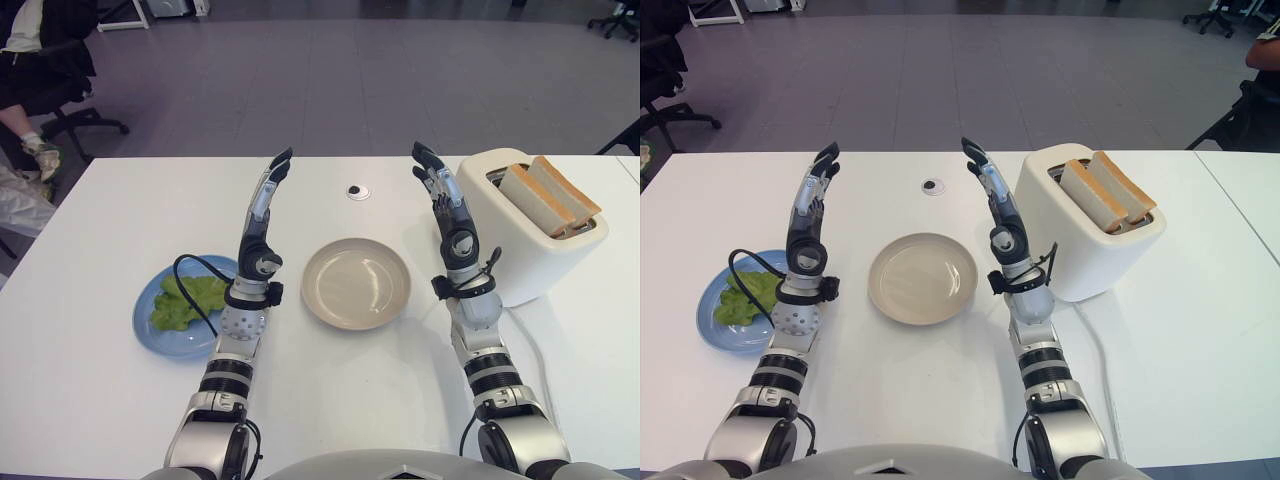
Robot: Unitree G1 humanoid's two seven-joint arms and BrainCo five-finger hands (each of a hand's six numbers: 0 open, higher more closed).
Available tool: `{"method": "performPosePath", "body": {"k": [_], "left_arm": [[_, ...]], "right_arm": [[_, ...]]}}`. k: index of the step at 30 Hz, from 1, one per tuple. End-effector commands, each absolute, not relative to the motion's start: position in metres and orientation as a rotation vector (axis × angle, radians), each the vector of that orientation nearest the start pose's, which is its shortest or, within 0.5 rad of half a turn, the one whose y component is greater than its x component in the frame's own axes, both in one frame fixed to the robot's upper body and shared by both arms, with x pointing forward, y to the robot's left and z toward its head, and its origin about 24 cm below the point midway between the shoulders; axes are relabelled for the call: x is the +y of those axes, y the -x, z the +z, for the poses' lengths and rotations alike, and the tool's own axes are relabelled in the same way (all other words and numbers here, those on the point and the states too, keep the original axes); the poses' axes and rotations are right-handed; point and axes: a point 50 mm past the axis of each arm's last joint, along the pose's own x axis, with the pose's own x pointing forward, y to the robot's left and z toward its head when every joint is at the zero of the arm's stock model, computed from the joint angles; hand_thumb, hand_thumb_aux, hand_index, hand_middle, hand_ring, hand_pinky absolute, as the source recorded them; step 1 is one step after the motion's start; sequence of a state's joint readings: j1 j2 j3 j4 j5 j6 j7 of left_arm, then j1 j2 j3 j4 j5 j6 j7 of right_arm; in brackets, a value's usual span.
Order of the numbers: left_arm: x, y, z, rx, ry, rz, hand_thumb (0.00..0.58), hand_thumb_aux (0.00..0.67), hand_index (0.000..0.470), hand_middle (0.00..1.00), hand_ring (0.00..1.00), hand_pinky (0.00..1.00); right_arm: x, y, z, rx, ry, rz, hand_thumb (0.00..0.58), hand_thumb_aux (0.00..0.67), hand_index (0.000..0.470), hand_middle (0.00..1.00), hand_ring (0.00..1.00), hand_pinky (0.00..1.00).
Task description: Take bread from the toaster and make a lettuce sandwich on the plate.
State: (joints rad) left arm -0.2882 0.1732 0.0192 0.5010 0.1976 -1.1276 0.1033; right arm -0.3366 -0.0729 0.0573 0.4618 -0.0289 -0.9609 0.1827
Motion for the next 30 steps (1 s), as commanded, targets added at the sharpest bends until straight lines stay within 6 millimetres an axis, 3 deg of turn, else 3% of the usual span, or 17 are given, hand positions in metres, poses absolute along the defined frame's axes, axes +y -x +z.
{"method": "performPosePath", "body": {"k": [1, 22, 26, 30], "left_arm": [[0.157, -0.268, 0.101, -0.912, -0.277, -0.119, 0.000, 0.000, 0.000, 0.00, 0.00, 0.00], [0.156, -0.270, 0.101, -0.917, -0.291, -0.120, 0.000, 0.000, 0.000, 0.00, 0.00, 0.00], [0.159, -0.269, 0.102, -0.920, -0.296, -0.113, 0.000, 0.000, 0.000, 0.00, 0.00, 0.00], [0.165, -0.270, 0.103, -0.920, -0.309, -0.092, 0.000, 0.000, 0.000, 0.00, 0.00, 0.00]], "right_arm": [[-0.117, -0.283, 0.108, -0.822, 0.167, 0.358, 0.000, 0.000, 0.000, 0.00, 0.00, 0.00], [-0.120, -0.281, 0.110, -0.839, 0.232, 0.368, 0.000, 0.000, 0.000, 0.00, 0.00, 0.00], [-0.138, -0.269, 0.138, -0.957, 0.255, 0.311, 0.000, 0.000, 0.000, 0.00, 0.00, 0.00], [-0.179, -0.255, 0.174, -1.060, 0.392, 0.184, 0.000, 0.000, 0.000, 0.00, 0.00, 0.00]]}}
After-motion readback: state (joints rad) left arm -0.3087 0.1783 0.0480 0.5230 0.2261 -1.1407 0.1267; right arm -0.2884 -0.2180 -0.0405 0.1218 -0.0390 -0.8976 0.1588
